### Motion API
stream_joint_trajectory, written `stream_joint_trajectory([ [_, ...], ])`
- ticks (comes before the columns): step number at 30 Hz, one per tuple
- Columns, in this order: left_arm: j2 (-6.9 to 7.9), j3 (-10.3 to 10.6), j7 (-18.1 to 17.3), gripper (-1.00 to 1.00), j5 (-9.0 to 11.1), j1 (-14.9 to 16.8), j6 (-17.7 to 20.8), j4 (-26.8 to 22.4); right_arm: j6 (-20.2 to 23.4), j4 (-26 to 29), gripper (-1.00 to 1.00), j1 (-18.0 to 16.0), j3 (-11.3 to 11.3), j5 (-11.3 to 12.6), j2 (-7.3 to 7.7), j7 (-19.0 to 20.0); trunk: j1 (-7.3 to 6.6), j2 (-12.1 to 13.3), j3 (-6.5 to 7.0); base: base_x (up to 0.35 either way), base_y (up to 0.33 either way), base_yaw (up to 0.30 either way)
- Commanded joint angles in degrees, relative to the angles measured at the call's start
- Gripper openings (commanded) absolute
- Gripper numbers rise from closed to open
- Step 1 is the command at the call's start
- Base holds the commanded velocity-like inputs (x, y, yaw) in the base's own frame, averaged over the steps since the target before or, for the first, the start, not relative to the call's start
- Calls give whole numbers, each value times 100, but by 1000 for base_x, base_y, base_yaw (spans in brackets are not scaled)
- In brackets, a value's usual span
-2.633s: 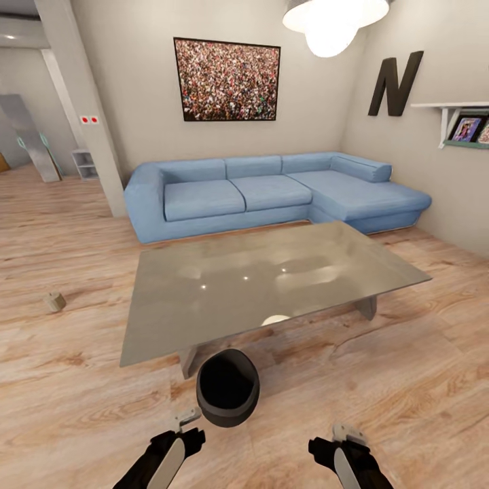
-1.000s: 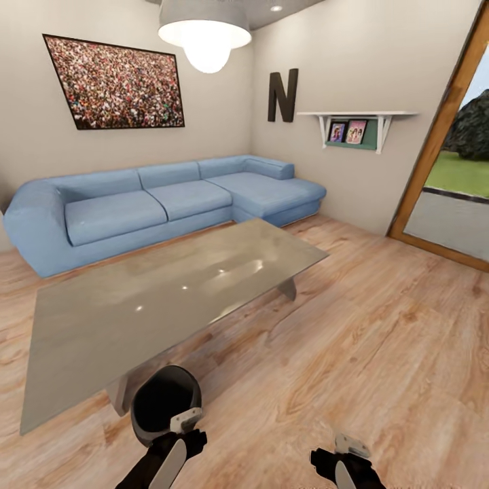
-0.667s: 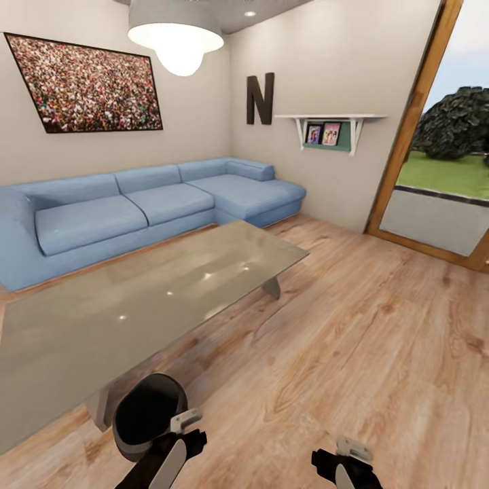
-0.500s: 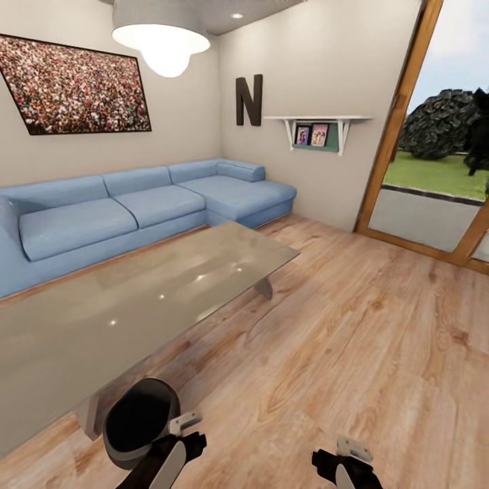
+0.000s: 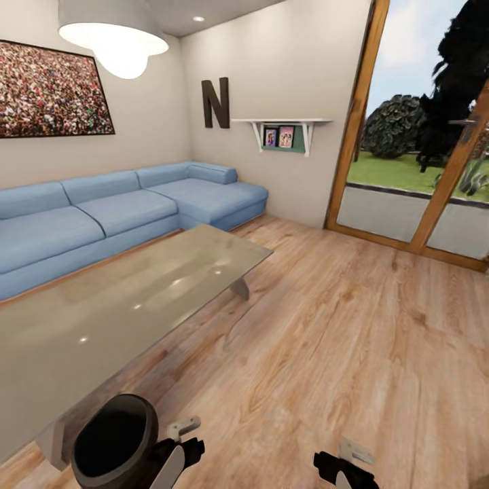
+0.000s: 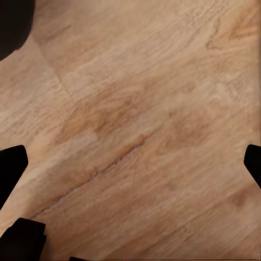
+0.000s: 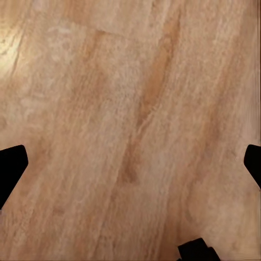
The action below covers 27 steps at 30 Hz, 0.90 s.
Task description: Place each of the two pumpkins and all three candles from the living room inside a cabinet in the living room (use any cabinet), then make sure every cabinet is closed, and position the cauldron so it is next to a table in the living room.
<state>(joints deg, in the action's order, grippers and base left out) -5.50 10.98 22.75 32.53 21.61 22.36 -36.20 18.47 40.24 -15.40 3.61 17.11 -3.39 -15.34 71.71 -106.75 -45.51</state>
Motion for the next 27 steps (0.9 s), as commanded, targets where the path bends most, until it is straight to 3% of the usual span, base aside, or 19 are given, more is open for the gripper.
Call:
stream_joint_trajectory([
  [1,5,24,54,100,60,2,9,5,17,7,100,-4,8,61,-4,-28,-1,-3,-4,0,0,-277],
  [13,8,8,54,100,43,2,-22,176,-18,17,100,-6,17,91,-6,-37,-1,-3,56,0,0,-246],
  [18,6,8,61,100,24,2,-290,445,-19,19,100,-7,10,91,-4,-23,-1,-3,94,0,0,-194],
  [27,-11,37,59,100,8,2,-354,473,2,15,100,-6,8,89,-4,-23,-1,-3,166,0,0,-179],
])
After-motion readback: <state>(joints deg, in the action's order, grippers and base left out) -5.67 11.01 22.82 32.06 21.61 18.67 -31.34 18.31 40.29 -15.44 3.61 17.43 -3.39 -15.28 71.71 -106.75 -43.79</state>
